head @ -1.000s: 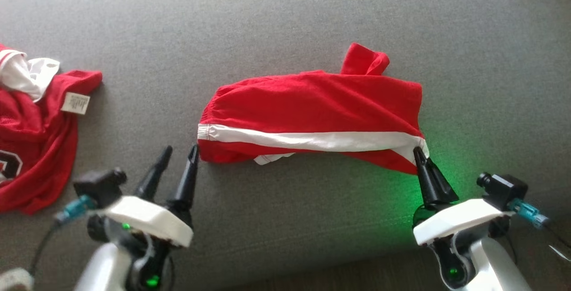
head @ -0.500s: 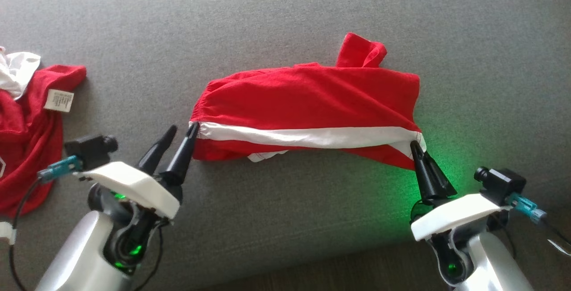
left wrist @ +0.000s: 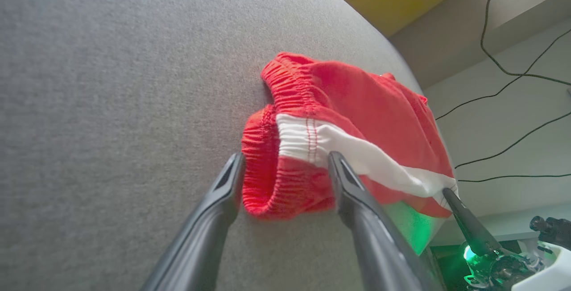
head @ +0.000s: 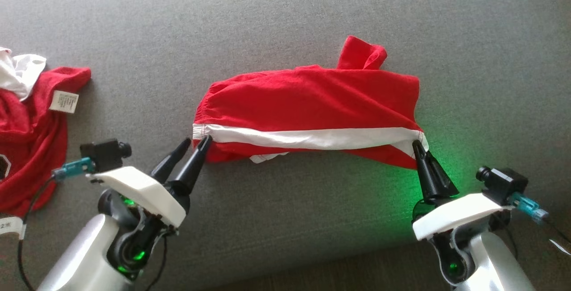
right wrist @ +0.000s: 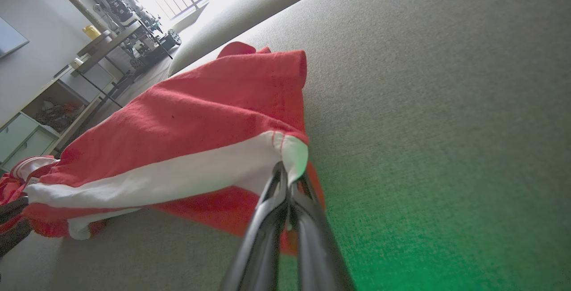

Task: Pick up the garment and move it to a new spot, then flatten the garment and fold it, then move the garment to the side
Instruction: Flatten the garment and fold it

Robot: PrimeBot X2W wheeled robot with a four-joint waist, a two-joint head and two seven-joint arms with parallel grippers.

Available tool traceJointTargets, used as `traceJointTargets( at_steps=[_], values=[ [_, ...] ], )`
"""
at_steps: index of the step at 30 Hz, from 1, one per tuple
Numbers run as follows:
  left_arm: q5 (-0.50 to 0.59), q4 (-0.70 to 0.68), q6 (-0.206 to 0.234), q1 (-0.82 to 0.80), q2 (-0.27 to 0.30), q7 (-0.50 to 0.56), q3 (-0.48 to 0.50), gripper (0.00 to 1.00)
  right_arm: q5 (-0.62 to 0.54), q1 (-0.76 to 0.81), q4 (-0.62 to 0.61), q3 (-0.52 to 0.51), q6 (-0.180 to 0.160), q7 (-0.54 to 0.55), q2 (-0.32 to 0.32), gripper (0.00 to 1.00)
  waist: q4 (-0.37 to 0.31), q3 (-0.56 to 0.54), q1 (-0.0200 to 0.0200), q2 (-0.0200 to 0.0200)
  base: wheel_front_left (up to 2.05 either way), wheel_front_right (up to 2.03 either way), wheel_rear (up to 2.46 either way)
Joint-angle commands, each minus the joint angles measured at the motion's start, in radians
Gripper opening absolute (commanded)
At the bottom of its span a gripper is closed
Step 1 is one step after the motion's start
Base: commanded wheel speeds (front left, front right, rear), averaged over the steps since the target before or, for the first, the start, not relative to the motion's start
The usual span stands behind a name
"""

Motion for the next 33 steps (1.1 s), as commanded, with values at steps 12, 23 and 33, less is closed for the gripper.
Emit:
traceJointTargets(
  at_steps=[12,23,33],
  values=[
    [-0.010,0.017,-0.006,-0.081,0.043,-0.050,-0.002,0.91,-0.020,-0.014,-0.026,0.022,0.000,-0.009,-0.006,0.00,-0.012,-0.015,0.0000,0.0000,0.00,0.00,0.00],
    [-0.042,0.051,-0.006,-0.105,0.048,-0.050,-0.041,0.00,-0.027,-0.009,-0.027,0.021,0.000,-0.009,-0.006,0.00,-0.024,-0.030,0.0000,0.0000,0.00,0.00,0.00],
    [-0.069,0.003,-0.006,-0.102,0.076,-0.089,-0.081,0.00,-0.037,-0.012,-0.057,0.008,0.000,-0.009,-0.006,0.00,-0.021,-0.047,0.0000,0.0000,0.00,0.00,0.00]
  ],
)
